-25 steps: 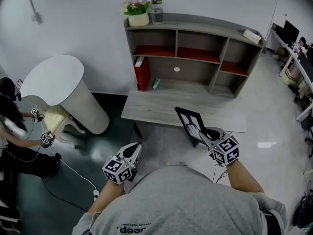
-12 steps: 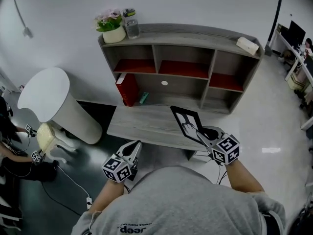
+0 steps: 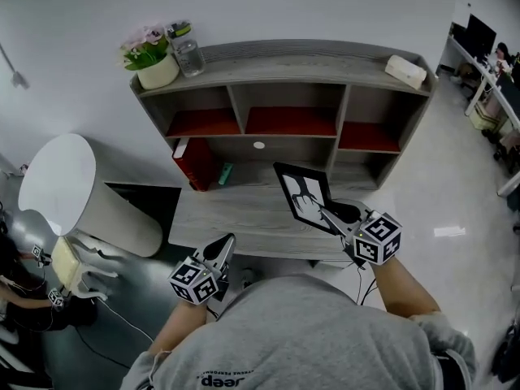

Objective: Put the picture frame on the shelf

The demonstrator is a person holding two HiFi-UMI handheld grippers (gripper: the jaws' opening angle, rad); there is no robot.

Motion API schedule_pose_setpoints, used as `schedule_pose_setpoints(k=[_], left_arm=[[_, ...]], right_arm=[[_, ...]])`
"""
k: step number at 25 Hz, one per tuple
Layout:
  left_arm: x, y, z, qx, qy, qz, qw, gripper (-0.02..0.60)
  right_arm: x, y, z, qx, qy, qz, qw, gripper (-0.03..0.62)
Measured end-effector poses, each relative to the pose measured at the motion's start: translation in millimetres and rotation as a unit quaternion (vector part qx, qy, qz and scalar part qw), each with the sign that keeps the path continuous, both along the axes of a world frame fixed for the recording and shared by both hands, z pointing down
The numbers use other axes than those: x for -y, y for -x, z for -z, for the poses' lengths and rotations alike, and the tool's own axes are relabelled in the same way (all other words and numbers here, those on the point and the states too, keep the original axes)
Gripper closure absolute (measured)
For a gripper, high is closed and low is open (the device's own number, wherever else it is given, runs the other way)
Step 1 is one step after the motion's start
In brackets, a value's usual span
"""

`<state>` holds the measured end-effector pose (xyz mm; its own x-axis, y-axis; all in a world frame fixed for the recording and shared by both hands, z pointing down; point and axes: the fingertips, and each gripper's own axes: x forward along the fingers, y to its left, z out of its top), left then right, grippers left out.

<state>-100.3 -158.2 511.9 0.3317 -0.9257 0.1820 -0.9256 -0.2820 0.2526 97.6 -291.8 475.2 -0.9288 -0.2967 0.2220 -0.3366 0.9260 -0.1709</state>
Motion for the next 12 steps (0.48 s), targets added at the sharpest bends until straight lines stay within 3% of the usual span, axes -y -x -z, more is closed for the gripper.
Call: schedule_pose_setpoints(k=[7, 12], left_arm=[[69.4, 37.4, 1.8, -0.001, -0.018, -0.075, 0.9971, 0.571], [115.3, 70.7, 11.1, 0.017, -0.033, -0.141, 0.9894, 0.571]], right_arm=[[35.6, 30.4, 11.4, 0.031, 0.015, -0.053, 0.998, 0.507], [53.4, 57.0, 16.4, 0.065, 0.041, -0.102, 0.992, 0.507]])
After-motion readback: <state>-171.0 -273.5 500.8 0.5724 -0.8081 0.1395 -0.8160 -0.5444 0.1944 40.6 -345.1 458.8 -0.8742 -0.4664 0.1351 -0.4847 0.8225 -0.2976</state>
